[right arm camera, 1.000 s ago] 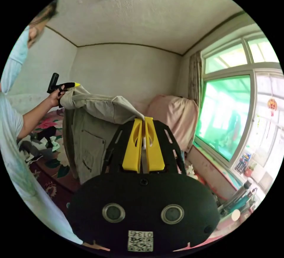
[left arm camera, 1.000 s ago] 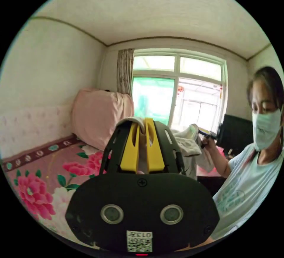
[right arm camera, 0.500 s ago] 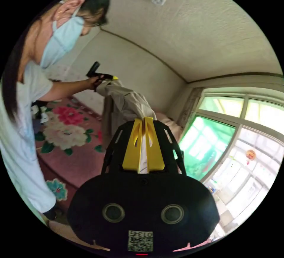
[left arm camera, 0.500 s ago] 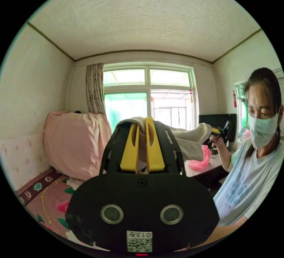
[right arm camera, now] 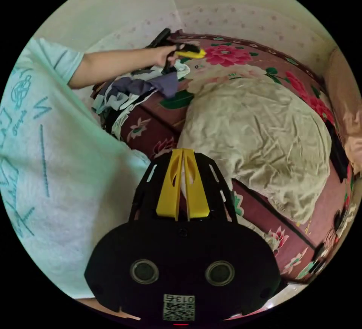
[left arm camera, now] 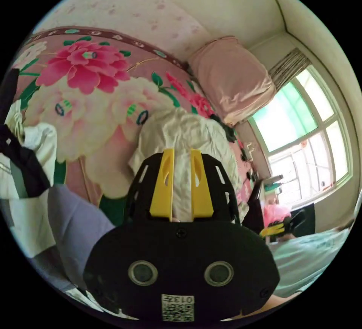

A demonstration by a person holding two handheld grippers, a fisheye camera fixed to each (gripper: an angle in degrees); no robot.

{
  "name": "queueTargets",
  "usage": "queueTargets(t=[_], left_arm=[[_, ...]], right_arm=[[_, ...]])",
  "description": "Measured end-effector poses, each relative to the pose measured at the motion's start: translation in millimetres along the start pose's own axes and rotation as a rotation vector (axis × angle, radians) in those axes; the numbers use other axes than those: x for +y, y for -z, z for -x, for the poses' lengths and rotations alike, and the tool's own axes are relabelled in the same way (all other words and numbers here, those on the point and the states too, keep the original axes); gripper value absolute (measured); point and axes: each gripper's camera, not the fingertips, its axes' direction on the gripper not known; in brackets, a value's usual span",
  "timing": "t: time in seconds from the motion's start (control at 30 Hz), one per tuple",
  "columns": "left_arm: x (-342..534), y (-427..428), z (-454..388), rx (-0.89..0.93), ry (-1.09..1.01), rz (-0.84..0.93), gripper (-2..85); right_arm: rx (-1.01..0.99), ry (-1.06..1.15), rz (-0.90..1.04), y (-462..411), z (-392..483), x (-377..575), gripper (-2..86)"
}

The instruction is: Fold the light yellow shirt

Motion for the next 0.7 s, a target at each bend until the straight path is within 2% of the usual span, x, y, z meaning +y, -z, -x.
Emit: queueTargets(t=[0.1,0.2,0.33,0.4,0.53,0.7], left_arm=[[20,-30,-11,-0.087,-0.087,0.181,11.5],[41,-63,-31,-0.064,-0.107,0.264,14.0],[58,-97,-53,-0.092,-0.055,0.306,15.1],[63,-108,-57,-0.11,0.066,0.263,16.1],[63,-124,-68,-0.175,0.193,0.234,17.9],[49,-165,-94,-0.185,0.332,0.259,19.1]], right_arm=[[0.112,-0.132,-0.016,-22,-4,9,3.2],[0.197,-0.326,0.026,-49,-25,39,5.1],[0.333,-0.605,-0.012,-63,-64,82,8.0],[0.388,-0.763,-0.023,-73,-98,107,8.6],[0.384,-0.923,-0.044,-98,-151,132,9.1],[0.135,-1.038,-0.128,-161,-213,140,10.4]])
